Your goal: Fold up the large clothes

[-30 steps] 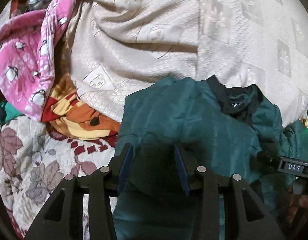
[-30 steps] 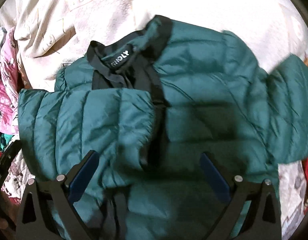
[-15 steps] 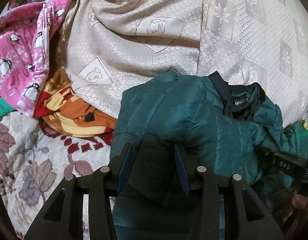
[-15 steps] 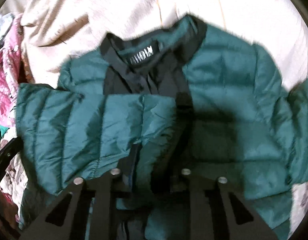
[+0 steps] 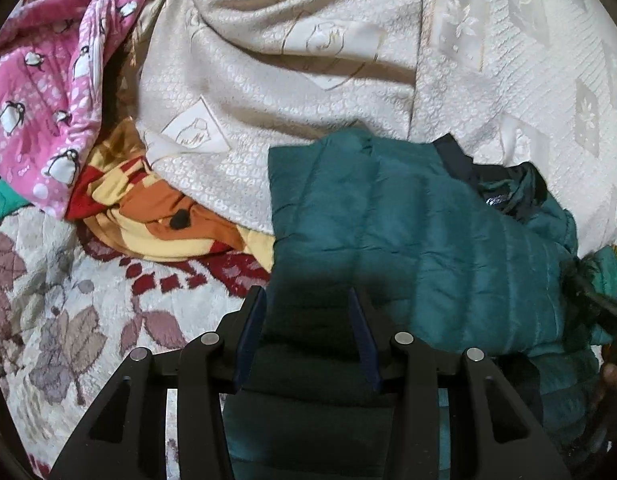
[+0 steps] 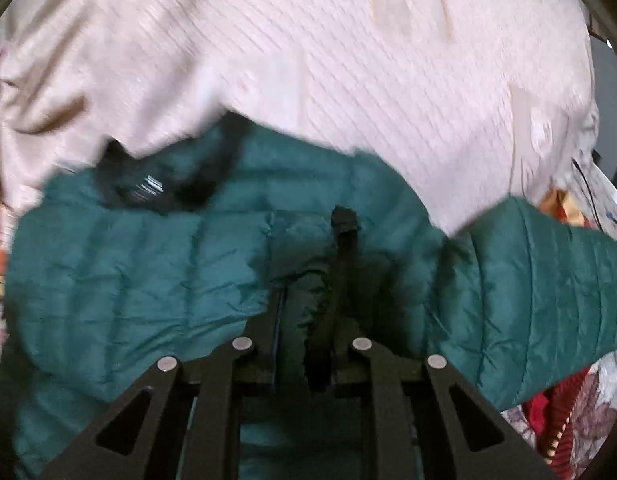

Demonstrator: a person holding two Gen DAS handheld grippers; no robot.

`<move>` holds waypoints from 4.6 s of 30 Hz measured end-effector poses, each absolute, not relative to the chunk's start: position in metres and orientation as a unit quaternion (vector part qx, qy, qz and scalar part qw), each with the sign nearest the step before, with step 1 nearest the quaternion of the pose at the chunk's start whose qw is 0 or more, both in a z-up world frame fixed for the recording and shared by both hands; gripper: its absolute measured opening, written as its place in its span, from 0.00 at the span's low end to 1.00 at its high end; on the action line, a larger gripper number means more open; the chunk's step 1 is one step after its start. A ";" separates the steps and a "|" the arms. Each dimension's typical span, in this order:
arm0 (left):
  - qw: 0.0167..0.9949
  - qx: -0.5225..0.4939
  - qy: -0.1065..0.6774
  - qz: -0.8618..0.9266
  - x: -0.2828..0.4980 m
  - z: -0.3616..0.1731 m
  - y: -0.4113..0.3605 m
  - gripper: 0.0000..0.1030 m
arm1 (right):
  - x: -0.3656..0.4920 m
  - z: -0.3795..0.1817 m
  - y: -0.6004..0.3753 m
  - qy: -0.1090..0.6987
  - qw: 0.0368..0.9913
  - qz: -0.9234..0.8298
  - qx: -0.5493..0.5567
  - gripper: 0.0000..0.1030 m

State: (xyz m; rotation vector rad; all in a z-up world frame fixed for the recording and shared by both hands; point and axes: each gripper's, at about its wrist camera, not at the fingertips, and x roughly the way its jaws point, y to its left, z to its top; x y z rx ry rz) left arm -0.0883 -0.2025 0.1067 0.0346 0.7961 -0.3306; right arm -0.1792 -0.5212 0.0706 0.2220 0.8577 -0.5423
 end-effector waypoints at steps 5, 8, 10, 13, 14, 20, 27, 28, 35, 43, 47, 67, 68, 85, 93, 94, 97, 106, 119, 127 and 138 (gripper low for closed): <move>0.909 0.023 0.385 -0.160 -0.089 0.104 -0.206 0.24 | -0.177 0.068 -0.529 0.414 0.865 -0.252 0.130 0.31; 0.911 0.025 0.379 -0.160 -0.089 0.106 -0.208 0.24 | -0.191 0.087 -0.522 0.385 0.880 -0.235 0.148 0.71; 0.912 0.025 0.377 -0.162 -0.089 0.108 -0.210 0.24 | -0.195 0.100 -0.507 0.369 0.895 -0.212 0.133 0.72; 0.912 0.027 0.375 -0.164 -0.089 0.110 -0.212 0.24 | -0.188 0.109 -0.483 0.371 0.908 -0.168 0.100 0.72; 0.911 0.028 0.376 -0.166 -0.089 0.110 -0.213 0.24 | -0.183 0.110 -0.475 0.376 0.910 -0.153 0.087 0.72; 0.905 0.057 0.384 -0.171 -0.082 0.103 -0.230 0.24 | -0.164 0.091 -0.448 0.418 0.900 -0.106 0.062 0.72; 0.895 0.080 0.408 -0.162 -0.057 0.079 -0.252 0.24 | -0.139 0.058 -0.469 0.451 0.874 -0.165 0.078 0.69; 0.894 0.081 0.410 -0.160 -0.055 0.076 -0.253 0.24 | -0.133 0.057 -0.472 0.449 0.873 -0.170 0.078 0.69; 0.891 0.078 0.418 -0.158 -0.050 0.068 -0.256 0.24 | -0.107 0.049 -0.474 0.453 0.871 -0.179 0.068 0.69; 0.891 0.074 0.420 -0.157 -0.046 0.064 -0.252 0.25 | -0.158 0.095 -0.466 0.434 0.885 -0.154 0.071 0.69; 0.892 0.079 0.418 -0.154 -0.045 0.062 -0.253 0.26 | -0.180 0.093 -0.460 0.440 0.883 -0.147 0.075 0.70; 0.910 0.089 0.368 -0.172 -0.095 0.105 -0.255 0.30 | -0.216 0.108 -0.452 0.437 0.880 -0.158 0.095 0.81; 0.910 0.090 0.364 -0.178 -0.103 0.109 -0.255 0.30 | -0.226 0.111 -0.455 0.432 0.882 -0.161 0.098 0.82; 0.919 0.086 0.331 -0.197 -0.173 0.143 -0.258 0.30 | -0.271 0.138 -0.458 0.401 0.888 -0.191 0.120 0.83; 0.917 0.087 0.326 -0.212 -0.194 0.150 -0.277 0.30 | -0.293 0.147 -0.474 0.394 0.887 -0.214 0.110 0.83; 0.916 0.086 0.327 -0.215 -0.197 0.150 -0.280 0.30 | -0.296 0.148 -0.477 0.393 0.887 -0.217 0.111 0.83; 0.913 0.082 0.330 -0.225 -0.203 0.150 -0.293 0.30 | -0.306 0.148 -0.488 0.392 0.884 -0.225 0.118 0.83; 0.905 0.096 0.328 -0.254 -0.220 0.152 -0.333 0.30 | -0.334 0.145 -0.526 0.391 0.875 -0.258 0.123 0.83; 0.893 0.107 0.339 -0.277 -0.226 0.144 -0.376 0.30 | -0.363 0.134 -0.573 0.392 0.859 -0.295 0.150 0.83; 0.889 0.099 0.349 -0.280 -0.223 0.139 -0.382 0.30 | -0.370 0.131 -0.594 0.392 0.850 -0.314 0.159 0.83; 0.890 0.089 0.354 -0.273 -0.211 0.138 -0.381 0.30 | -0.381 0.132 -0.632 0.382 0.840 -0.352 0.159 0.84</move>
